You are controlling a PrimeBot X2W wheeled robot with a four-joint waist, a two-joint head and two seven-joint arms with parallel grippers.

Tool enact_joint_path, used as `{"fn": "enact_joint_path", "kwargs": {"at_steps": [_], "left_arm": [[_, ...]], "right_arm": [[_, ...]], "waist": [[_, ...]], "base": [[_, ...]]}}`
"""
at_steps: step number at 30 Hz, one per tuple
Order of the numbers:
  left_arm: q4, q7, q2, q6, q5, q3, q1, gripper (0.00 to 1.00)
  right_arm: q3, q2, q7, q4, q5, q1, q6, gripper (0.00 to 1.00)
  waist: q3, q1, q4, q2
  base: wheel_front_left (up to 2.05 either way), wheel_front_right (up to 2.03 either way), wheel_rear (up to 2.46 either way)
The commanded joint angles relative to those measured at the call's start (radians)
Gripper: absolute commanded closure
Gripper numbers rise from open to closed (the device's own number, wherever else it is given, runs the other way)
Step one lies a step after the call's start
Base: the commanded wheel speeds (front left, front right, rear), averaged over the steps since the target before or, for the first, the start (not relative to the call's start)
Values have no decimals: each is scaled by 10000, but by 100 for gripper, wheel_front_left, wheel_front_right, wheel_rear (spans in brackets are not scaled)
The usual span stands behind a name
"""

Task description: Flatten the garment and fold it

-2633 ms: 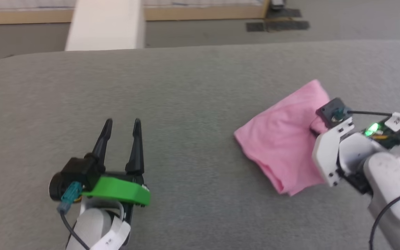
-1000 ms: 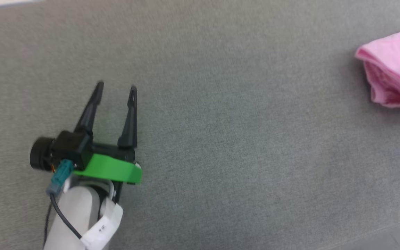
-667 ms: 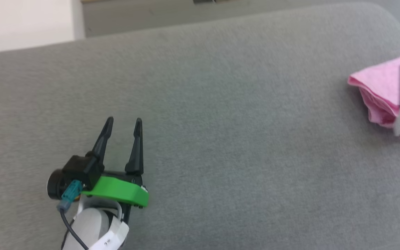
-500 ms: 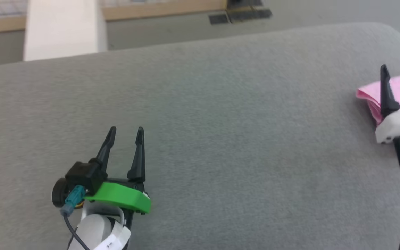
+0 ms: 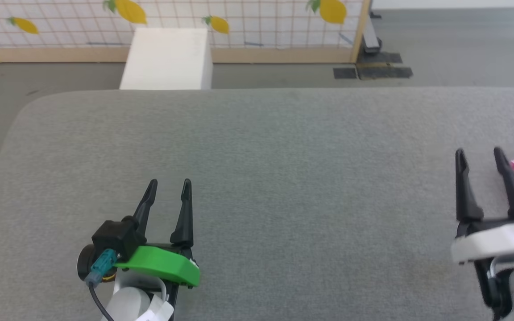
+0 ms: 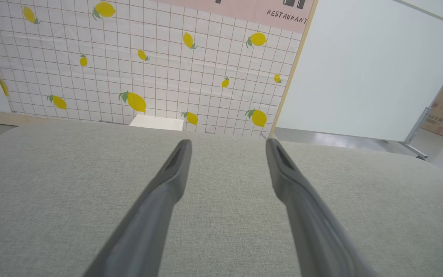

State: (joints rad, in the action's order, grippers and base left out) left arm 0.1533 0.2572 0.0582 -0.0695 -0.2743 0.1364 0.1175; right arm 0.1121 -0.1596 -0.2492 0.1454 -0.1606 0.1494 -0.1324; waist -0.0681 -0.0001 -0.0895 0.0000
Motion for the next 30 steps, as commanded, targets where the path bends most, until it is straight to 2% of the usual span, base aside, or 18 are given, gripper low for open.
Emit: {"fn": "enact_joint_path", "kwargs": {"at_steps": [1,11,30], "left_arm": [[22,44,-51,-31,-33,-14,-184,0],[27,45,-75,-20,-79,-3,-625,0],[19,45,-79,176,-268,284,-795,0]], "right_arm": [[48,166,27,-180,119,-311,17,0],[-22,925,105,-668,552,-1780,17,0],[-193,1090,92,-541,546,-2053,17,0]], "waist": [[331,1,351,0],[586,1,410,0],[636,1,378,0]], "base": [[0,0,0],[0,0,0],[0,0,0]]}}
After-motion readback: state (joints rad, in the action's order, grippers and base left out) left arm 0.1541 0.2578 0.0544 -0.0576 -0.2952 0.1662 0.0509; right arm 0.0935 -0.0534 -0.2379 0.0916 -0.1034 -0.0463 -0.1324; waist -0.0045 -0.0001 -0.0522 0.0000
